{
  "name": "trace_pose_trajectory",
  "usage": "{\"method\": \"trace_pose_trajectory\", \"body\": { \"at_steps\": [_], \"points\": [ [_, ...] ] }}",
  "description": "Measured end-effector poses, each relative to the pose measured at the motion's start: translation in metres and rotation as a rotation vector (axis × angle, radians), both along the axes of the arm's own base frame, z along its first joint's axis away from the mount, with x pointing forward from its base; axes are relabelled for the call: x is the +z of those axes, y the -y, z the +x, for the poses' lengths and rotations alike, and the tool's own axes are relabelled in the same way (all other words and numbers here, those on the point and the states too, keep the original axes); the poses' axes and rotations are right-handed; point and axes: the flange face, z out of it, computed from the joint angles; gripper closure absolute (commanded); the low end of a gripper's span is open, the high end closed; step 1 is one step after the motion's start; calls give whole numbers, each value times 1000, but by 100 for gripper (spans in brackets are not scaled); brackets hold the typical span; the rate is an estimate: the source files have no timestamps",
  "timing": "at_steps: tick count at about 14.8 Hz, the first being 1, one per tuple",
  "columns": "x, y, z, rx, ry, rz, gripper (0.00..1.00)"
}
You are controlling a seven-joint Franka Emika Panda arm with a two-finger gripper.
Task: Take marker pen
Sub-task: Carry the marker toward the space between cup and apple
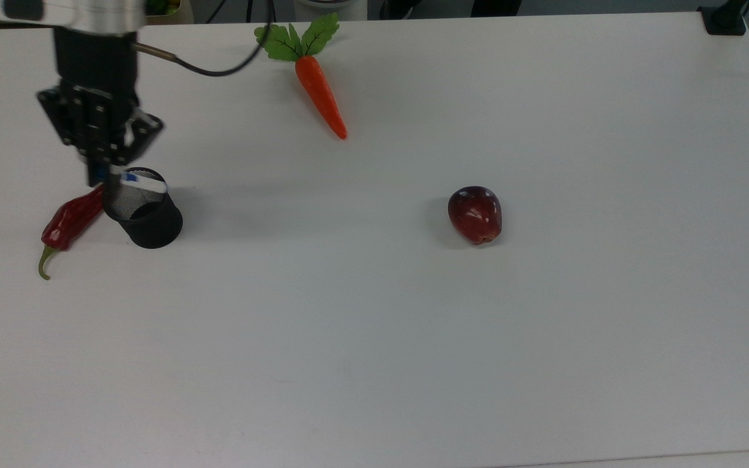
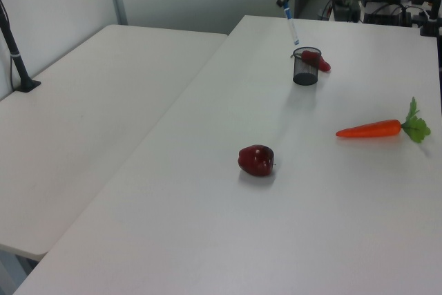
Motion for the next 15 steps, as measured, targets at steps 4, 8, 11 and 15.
{"method": "trace_pose_trajectory", "body": {
  "at_steps": [4,8,11,15],
  "points": [
    [-17,-65,2,52,-97,31,88],
    [-35,-123,-4,119,-223,35,88],
    [-53,-153,-12,155,-328,30,88],
    [-84,-182,-19,193,-431,25,88]
  ]
}}
